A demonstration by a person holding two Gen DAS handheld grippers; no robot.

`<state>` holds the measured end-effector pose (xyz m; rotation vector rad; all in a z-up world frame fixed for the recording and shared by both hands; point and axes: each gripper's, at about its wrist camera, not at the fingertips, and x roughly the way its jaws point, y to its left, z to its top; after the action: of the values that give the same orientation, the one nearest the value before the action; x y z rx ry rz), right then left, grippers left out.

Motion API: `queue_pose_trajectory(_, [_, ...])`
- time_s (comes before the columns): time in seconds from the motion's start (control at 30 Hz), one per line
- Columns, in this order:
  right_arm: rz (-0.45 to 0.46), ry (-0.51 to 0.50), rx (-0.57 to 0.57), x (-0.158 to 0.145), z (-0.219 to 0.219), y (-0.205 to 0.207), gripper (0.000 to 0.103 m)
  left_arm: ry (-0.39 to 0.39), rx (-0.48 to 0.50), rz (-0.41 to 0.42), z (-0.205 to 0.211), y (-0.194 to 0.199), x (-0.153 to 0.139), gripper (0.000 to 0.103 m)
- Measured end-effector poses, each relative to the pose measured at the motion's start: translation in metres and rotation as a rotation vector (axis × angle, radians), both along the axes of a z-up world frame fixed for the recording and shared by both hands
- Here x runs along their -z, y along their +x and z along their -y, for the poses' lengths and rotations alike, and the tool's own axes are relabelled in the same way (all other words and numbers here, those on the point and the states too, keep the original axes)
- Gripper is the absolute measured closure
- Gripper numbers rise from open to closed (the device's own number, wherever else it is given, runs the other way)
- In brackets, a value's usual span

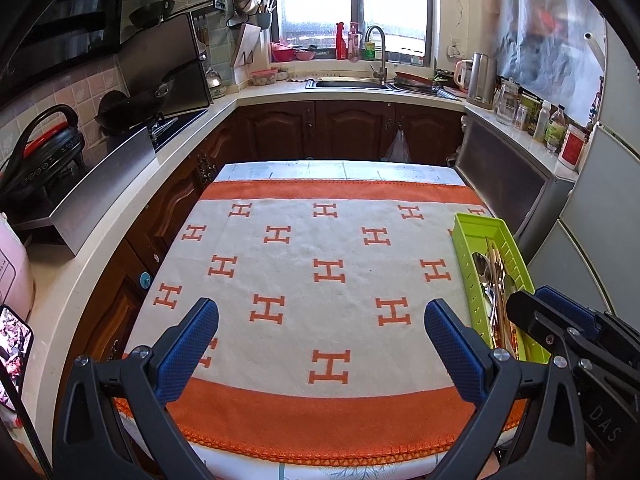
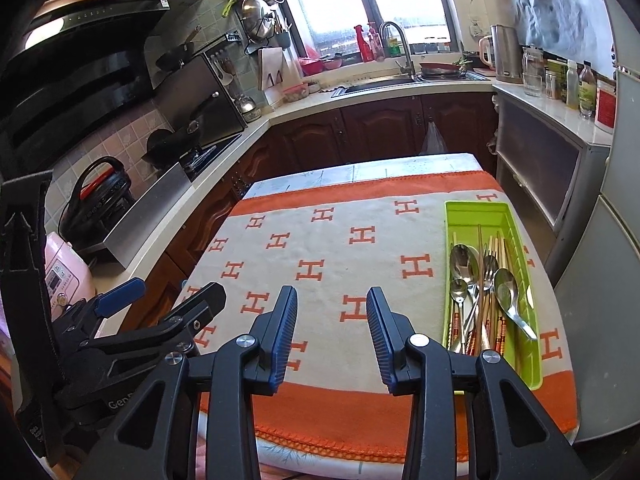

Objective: Organize utensils

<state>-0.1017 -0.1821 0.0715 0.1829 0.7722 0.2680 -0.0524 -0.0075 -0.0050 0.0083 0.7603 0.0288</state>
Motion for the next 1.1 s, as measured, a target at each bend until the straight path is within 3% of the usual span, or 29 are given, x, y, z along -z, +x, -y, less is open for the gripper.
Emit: queue_pose_trajectory(1.1, [-0.019,-0.003,-0.005,0.012,-0.008,0.009,0.066,-0.014,-0.025,-0.035,-0.010,0.007,0.011,0.001])
